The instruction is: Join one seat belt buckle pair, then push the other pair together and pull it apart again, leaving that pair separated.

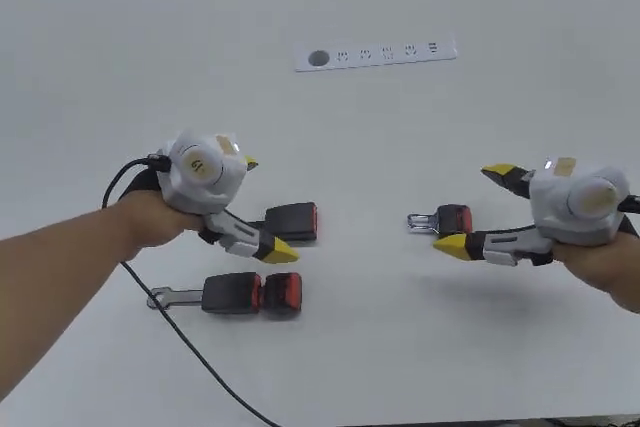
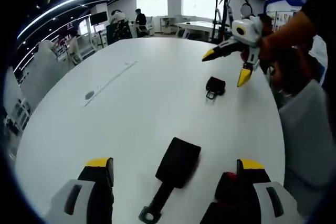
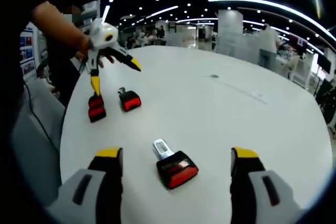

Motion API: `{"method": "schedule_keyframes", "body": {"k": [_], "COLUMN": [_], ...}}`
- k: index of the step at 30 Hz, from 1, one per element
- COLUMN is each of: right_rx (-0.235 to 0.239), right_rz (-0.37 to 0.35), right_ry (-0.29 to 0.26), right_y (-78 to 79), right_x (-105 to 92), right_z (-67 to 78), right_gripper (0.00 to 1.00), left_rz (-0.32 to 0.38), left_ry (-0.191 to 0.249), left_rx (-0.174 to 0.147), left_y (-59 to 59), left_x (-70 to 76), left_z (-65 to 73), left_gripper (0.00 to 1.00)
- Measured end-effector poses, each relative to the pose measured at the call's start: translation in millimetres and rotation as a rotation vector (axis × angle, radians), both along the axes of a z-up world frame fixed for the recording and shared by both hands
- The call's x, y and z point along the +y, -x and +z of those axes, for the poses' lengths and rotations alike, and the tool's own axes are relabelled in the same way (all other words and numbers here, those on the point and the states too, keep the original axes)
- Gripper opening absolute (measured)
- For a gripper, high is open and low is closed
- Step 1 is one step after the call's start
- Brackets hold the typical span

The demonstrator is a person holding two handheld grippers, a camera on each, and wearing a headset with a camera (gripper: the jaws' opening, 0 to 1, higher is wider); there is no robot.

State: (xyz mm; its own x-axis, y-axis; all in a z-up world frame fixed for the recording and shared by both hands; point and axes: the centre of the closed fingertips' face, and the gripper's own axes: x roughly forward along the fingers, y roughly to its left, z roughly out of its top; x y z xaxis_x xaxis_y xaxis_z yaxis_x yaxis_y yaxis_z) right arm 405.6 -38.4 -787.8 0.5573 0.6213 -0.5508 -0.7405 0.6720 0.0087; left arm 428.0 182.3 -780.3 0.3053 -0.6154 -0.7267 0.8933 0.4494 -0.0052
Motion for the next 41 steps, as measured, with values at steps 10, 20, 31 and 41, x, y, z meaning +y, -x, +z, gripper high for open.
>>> {"method": "schedule_keyframes", "body": {"k": [10,20,31,41], "right_rx": [-0.052,-0.084,-0.095,-0.103], "right_rz": [-0.086,-0.075,-0.057,-0.122], "right_ry": [0.000,0.024,0.047,0.010], "right_y": [17.8,41.3,72.4,87.6], "right_x": [5.6,10.5,16.7,16.0], "right_z": [20.4,23.6,23.5,30.3], "right_gripper": [0.94,0.95,0.96,0.97], "left_rz": [0.146,0.161,0.245,0.327], "left_ry": [0.080,0.101,0.169,0.236], "left_rx": [-0.055,-0.084,-0.109,-0.134], "left_y": [17.0,52.8,77.4,89.3], "left_x": [25.3,53.0,80.3,90.4], "left_z": [23.9,27.7,40.7,45.1], "left_gripper": [1.00,1.00,1.00,1.00]}}
